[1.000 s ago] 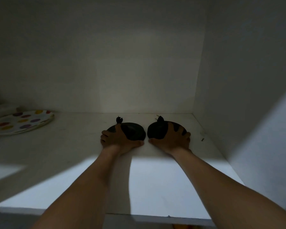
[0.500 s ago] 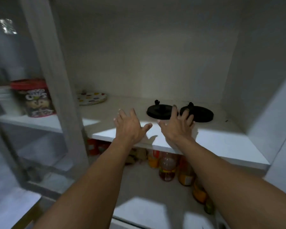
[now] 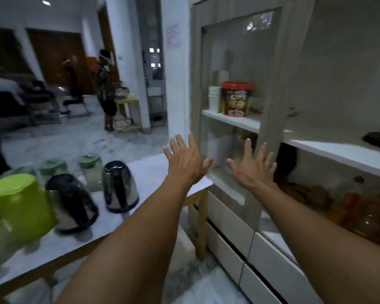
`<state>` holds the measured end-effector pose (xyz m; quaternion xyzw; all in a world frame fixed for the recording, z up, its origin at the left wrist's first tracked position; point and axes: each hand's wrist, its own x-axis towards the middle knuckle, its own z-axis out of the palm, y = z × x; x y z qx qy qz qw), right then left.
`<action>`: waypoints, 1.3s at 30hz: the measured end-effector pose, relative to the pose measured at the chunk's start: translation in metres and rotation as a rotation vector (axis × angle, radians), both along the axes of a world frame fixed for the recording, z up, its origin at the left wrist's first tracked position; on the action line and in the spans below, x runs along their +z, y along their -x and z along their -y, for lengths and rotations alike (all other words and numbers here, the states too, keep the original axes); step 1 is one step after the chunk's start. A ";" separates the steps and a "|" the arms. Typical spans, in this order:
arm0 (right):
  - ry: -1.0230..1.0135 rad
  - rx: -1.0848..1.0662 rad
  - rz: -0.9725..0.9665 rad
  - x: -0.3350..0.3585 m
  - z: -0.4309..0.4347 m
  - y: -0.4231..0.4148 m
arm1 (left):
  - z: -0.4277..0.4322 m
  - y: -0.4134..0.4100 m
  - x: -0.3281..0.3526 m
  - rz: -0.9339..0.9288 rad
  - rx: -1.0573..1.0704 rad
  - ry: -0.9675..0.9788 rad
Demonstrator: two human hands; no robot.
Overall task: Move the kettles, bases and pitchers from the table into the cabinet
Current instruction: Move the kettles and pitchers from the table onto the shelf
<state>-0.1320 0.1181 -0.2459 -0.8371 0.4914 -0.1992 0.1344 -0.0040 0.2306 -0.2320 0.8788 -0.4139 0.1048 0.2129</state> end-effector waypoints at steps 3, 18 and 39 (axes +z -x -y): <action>-0.023 0.171 -0.035 -0.016 -0.060 -0.059 | -0.078 -0.040 -0.016 -0.025 0.177 -0.042; -0.182 0.583 -0.200 -0.099 -0.181 -0.241 | -0.231 -0.154 -0.106 -0.290 0.683 -0.039; -0.864 0.323 0.352 -0.182 -0.141 -0.408 | -0.167 -0.294 -0.176 -0.785 0.936 0.829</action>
